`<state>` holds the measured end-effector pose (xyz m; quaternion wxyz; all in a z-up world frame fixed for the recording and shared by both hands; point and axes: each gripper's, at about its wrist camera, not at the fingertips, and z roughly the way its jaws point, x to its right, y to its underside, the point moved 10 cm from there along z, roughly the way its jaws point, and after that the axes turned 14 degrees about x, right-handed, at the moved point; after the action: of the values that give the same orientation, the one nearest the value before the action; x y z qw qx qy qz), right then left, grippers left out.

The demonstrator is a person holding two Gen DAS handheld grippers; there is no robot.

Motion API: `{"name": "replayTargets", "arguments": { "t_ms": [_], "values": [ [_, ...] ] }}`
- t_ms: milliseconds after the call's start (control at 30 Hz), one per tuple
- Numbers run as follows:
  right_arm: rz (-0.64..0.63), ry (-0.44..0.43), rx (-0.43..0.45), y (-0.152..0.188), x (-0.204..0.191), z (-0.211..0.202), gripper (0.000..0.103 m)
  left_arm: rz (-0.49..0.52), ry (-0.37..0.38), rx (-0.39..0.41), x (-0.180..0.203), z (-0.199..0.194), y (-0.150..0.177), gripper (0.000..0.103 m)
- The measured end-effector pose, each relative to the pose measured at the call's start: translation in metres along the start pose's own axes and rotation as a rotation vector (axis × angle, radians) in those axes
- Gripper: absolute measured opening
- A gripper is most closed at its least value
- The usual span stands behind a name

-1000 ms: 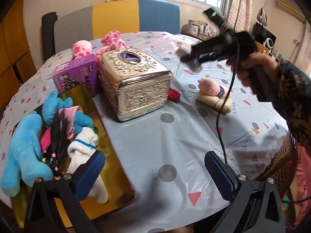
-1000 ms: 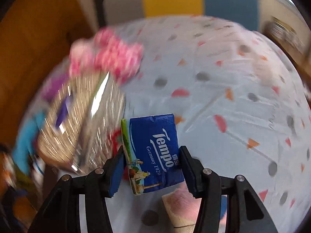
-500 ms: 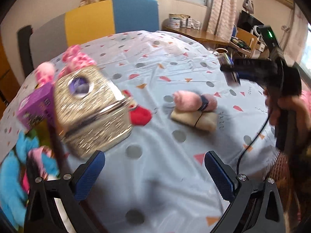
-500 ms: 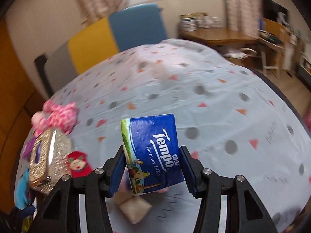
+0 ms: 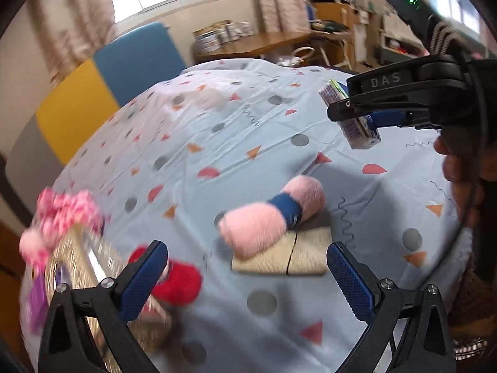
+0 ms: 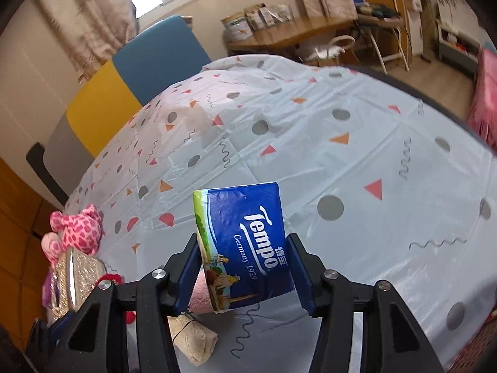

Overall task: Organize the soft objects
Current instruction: 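Grasp the pink towel roll with the left tool while the right tool holds the tissue pack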

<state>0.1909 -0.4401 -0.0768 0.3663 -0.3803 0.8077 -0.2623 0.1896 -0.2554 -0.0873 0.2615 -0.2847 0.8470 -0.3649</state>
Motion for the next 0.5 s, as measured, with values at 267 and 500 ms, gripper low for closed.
{"name": "replayTargets", "arguments": {
  "t_ms": [267, 500],
  "values": [
    [0.047, -0.003, -0.023, 0.003, 0.007, 0.002, 0.054, 0.17, 0.059, -0.044, 0.021, 0.053, -0.016, 0.103],
    [0.07, -0.024, -0.035, 0.003, 0.007, 0.003, 0.054, 0.213, 0.148, -0.127, 0.038, 0.096, -0.01, 0.08]
  ]
}}
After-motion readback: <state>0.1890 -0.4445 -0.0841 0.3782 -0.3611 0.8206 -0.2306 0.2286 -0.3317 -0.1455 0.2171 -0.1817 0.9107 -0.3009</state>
